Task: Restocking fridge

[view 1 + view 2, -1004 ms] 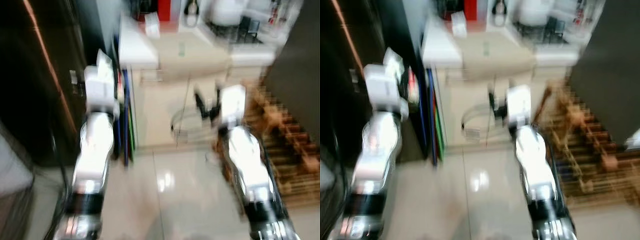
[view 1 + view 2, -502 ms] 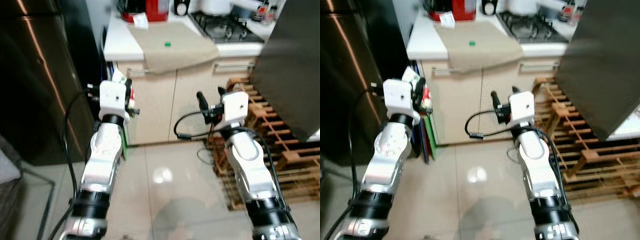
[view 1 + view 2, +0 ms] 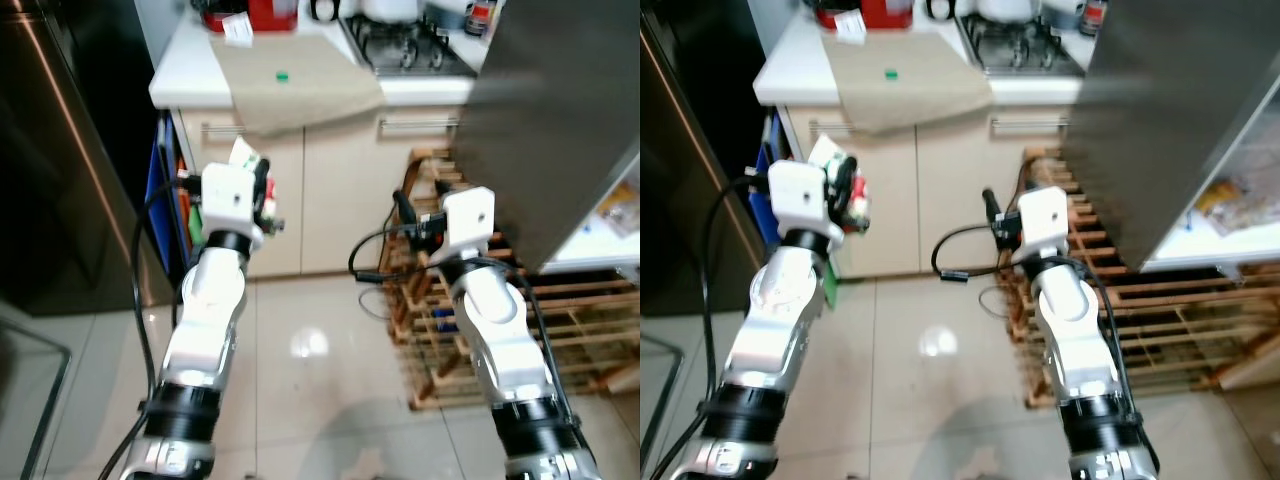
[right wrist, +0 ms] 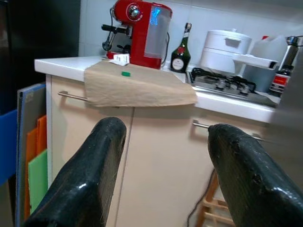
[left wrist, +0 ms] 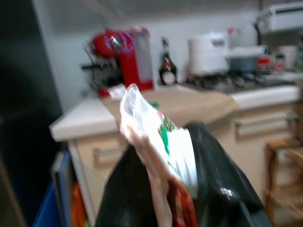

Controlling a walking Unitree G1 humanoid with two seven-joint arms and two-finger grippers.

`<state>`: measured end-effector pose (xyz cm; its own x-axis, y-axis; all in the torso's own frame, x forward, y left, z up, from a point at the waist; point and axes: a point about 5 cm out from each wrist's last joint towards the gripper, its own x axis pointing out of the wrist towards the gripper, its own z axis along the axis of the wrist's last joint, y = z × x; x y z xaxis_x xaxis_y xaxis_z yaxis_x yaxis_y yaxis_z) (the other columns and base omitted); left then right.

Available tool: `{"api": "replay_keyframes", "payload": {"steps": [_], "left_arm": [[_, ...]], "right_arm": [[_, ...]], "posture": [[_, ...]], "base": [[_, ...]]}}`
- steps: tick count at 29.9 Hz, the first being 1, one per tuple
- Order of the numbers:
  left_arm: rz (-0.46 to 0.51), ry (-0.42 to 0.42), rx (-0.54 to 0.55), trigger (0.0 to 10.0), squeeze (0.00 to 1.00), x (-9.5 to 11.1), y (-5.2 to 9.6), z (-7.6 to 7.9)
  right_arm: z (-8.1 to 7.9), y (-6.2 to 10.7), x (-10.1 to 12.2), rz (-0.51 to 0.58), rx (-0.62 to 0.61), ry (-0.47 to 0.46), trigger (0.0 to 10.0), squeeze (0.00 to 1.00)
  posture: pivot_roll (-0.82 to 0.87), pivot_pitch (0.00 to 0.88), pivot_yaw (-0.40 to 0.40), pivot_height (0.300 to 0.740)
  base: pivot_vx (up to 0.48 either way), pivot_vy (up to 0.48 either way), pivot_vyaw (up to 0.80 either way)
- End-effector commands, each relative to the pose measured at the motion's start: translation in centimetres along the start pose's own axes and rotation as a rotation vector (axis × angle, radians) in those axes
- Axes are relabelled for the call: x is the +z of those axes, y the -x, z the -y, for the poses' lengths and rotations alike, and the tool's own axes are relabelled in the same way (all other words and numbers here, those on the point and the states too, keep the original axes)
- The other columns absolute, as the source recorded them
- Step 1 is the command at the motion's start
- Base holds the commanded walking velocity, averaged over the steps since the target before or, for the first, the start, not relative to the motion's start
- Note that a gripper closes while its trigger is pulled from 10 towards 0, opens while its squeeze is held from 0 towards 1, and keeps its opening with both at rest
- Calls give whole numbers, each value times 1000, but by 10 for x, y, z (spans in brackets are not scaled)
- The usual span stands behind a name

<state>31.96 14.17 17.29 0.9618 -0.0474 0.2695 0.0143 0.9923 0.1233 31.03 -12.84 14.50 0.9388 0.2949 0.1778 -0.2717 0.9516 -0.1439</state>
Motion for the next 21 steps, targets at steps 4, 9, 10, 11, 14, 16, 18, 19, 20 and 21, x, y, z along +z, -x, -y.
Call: {"api": "replay_keyframes", "payload": {"steps": [4,9,10,11,14,16,18,19,20,21], "left_arm": [[8,10,-19,10000,0,3,-7,8],[1,4,-16,10000,0,2,-14,8],[1,4,-16,10000,0,2,-14,8],[5,1,-20,10000,0,3,-16,8],[9,2,-23,10000,0,4,-17,9],[14,6,-36,10000,0,4,-18,11],[9,8,-44,10000,0,4,-17,13],[9,8,-44,10000,0,4,-17,13],[9,8,-44,10000,0,4,-17,13],[7,8,-46,10000,0,3,-17,14]], "right_arm": [[10,5,-1,-14,-31,18,10000,0],[13,9,-4,-26,-42,19,10000,0],[13,9,-4,-26,-42,19,10000,0],[15,13,-7,-37,-47,25,10000,0],[18,16,-10,-49,-50,31,10000,0],[23,19,-12,-57,-63,37,10000,0],[25,21,-12,-57,-75,36,10000,0],[25,21,-12,-57,-75,36,10000,0],[25,21,-12,-57,-75,36,10000,0],[27,22,-12,-58,-79,36,10000,0]], "posture": [[-93,0,46,740],[-101,0,47,740],[-101,0,47,740],[-101,0,47,740],[-101,0,47,740],[-108,0,53,740],[-113,0,56,740],[-113,0,56,740],[-113,0,56,740],[-113,0,56,740]], "base": [[0,-437,0],[266,-398,0],[270,-394,0],[270,-394,0],[270,-394,0],[272,-394,0],[274,-392,0],[274,-390,0],[274,-390,0],[274,-394,0]]}}
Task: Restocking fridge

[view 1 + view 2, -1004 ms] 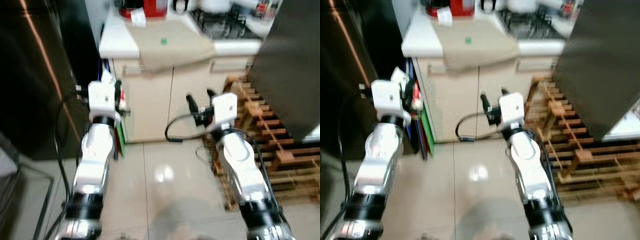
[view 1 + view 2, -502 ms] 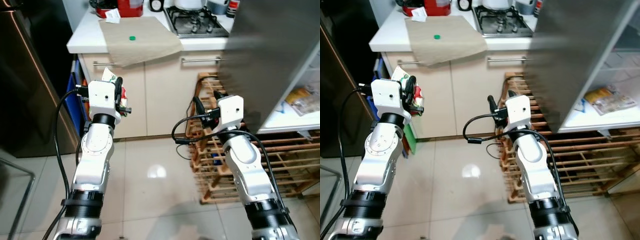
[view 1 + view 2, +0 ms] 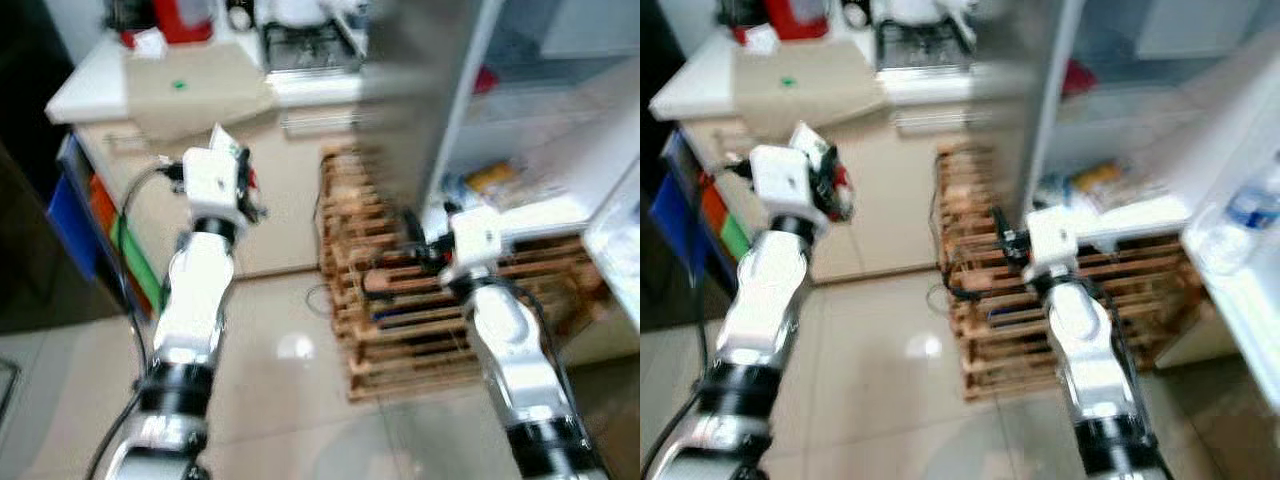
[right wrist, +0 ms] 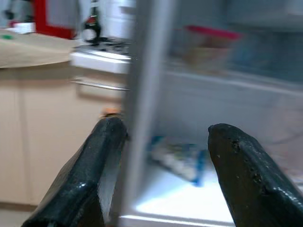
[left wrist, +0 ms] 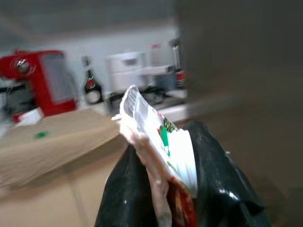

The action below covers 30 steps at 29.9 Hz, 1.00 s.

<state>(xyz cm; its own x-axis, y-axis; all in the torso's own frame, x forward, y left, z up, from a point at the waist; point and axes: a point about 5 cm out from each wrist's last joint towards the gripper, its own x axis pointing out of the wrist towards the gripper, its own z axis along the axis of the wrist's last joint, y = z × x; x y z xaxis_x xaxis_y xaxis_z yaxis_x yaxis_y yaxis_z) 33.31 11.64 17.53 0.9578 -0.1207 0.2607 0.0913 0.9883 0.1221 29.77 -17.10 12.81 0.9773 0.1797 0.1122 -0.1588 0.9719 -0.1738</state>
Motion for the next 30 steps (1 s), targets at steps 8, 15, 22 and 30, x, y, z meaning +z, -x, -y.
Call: {"api": "replay_keyframes", "payload": {"steps": [8,15,22,30], "left_arm": [[35,15,31,10000,0,5,-1,-10],[31,16,52,10000,0,2,1,-14],[-4,14,73,10000,0,-6,9,-28],[-35,59,90,10000,0,-14,11,-16]], "right_arm": [[2,3,1,9,9,14,10000,0],[0,11,-3,2,35,5,10000,0],[0,9,1,8,33,2,10000,0],[-1,7,2,-3,85,20,10000,0]], "posture": [[-112,0,48,740],[-116,0,48,740],[-122,0,46,740],[-113,0,-25,740]], "base": [[289,-378,0],[0,0,0],[0,0,0],[0,-360,0]]}}
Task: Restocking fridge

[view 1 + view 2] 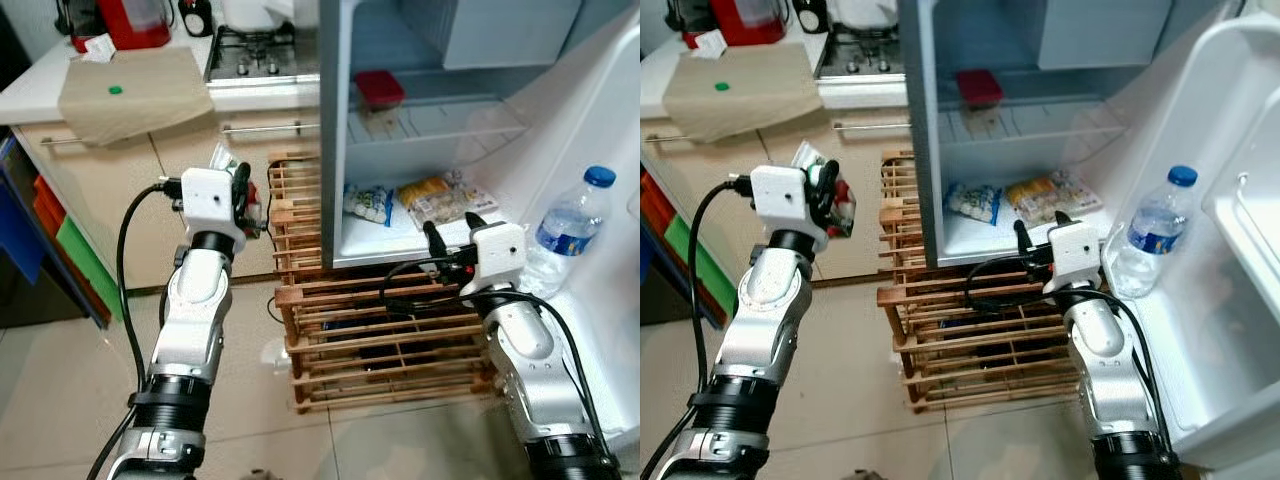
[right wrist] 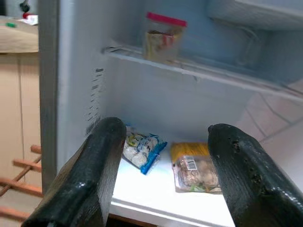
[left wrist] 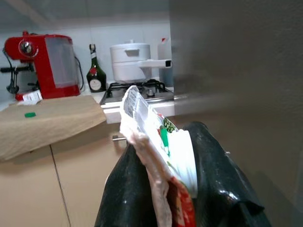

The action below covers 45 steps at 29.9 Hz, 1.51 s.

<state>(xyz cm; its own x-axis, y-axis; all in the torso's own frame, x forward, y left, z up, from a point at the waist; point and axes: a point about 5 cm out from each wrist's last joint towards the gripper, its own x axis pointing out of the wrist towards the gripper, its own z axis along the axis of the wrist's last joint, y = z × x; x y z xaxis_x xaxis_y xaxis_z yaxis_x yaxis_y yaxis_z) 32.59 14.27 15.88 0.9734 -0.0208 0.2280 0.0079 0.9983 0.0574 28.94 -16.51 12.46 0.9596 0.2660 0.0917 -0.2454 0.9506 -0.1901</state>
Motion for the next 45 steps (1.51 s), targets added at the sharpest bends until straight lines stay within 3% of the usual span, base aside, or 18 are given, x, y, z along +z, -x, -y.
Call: {"api": "replay_keyframes", "payload": {"steps": [1,7,11,15,16,21,23,24,25,31,34,45], "left_arm": [[-1,27,1,10000,0,1,-2,8],[-37,57,8,10000,0,-8,0,8],[-55,54,7,10000,0,-11,2,6],[-72,43,-2,10000,0,-14,6,4],[-76,42,-7,10000,0,-15,6,5],[-71,44,-37,10000,0,-14,3,13],[-69,43,-52,10000,0,-13,2,16],[-58,52,-69,10000,0,-11,2,19],[-58,52,-69,10000,0,-11,2,19],[-29,30,-132,10000,0,-6,1,25],[-24,31,-148,10000,0,-4,0,27],[-17,60,-173,10000,0,1,-9,37]], "right_arm": [[11,0,2,-7,-23,24,10000,0],[46,12,-14,-82,-192,-4,10000,0],[54,20,-15,-87,-215,-26,10000,0],[66,34,-19,-110,-246,3,10000,0],[80,41,-24,-140,-303,48,10000,0],[102,44,-21,-143,-401,96,10000,0],[98,40,-16,-115,-383,89,10000,0],[83,29,-10,-83,-341,48,10000,0],[83,29,-10,-83,-341,48,10000,0],[46,11,-3,-40,-249,-92,10000,0],[28,5,1,-23,-182,-113,10000,0],[14,2,4,-29,-113,-117,10000,0]], "posture": [[-113,0,-31,740],[-125,0,-46,740],[-135,0,-40,740],[-151,0,-15,740],[-160,0,-5,740],[-171,0,5,740],[-174,0,7,740],[-177,0,11,740],[-177,0,11,740],[-173,0,20,740],[-171,0,31,740],[-169,0,33,740]], "base": [[0,0,0],[0,0,0],[0,0,0],[0,0,0],[0,0,0],[0,0,0],[0,0,0],[0,0,0],[0,0,0],[0,-239,0],[0,-472,0],[0,-467,0]]}}
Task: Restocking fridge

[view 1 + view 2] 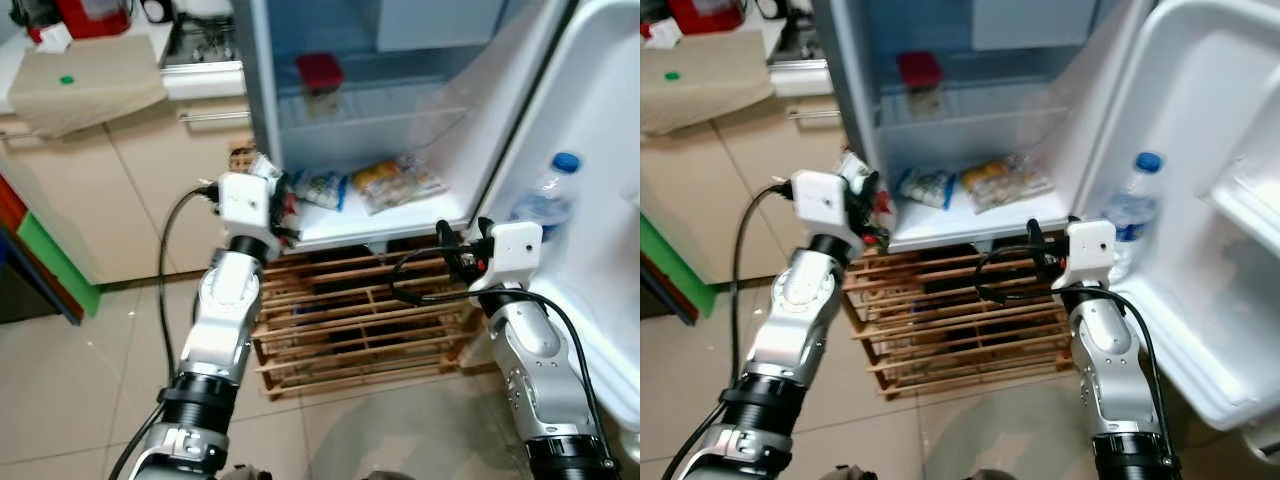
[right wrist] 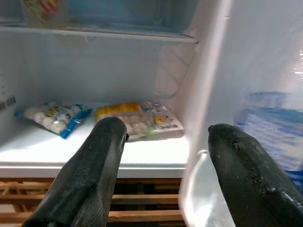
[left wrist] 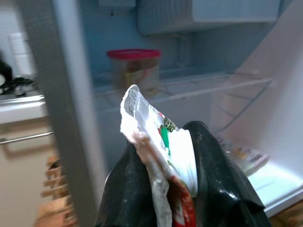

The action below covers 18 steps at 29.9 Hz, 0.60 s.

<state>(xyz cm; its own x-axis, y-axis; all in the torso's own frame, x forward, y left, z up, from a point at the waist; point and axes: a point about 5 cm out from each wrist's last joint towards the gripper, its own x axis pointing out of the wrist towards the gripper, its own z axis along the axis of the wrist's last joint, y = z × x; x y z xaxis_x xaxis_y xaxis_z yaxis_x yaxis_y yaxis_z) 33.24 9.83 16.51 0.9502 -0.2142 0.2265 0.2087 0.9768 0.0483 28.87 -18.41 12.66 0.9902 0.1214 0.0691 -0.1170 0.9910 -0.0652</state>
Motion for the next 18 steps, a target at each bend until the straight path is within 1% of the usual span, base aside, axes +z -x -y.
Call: {"api": "replay_keyframes", "payload": {"steps": [1,5,8,10,14,16,17,18], "left_arm": [[-25,18,33,10000,0,-6,1,-7],[-29,5,38,10000,0,-6,-1,-8],[-45,10,58,10000,0,-8,-5,-11],[-52,5,64,10000,0,-9,-7,-13],[-58,-4,74,10000,0,-10,-9,-16],[-52,4,88,10000,0,-8,-10,-19],[-49,6,93,10000,0,-7,-11,-21],[-49,6,93,10000,0,-7,-11,-21]], "right_arm": [[-6,-2,5,11,33,-4,10000,0],[-8,-1,6,11,53,-9,10000,0],[-16,4,6,3,118,3,10000,0],[-16,7,2,-19,123,12,10000,0],[-10,11,-10,-76,105,52,10000,0],[-2,15,-19,-116,79,104,10000,0],[9,17,-26,-149,29,117,10000,0],[9,17,-26,-149,29,117,10000,0]], "posture": [[-172,0,35,740],[-174,0,36,740],[-180,4,35,740],[-180,3,35,740],[-177,4,33,740],[-171,6,32,740],[-165,10,33,740],[-165,10,33,740]], "base": [[300,-371,0],[0,0,0],[0,0,0],[0,0,0],[0,0,0],[0,0,0],[0,0,0],[0,0,0]]}}
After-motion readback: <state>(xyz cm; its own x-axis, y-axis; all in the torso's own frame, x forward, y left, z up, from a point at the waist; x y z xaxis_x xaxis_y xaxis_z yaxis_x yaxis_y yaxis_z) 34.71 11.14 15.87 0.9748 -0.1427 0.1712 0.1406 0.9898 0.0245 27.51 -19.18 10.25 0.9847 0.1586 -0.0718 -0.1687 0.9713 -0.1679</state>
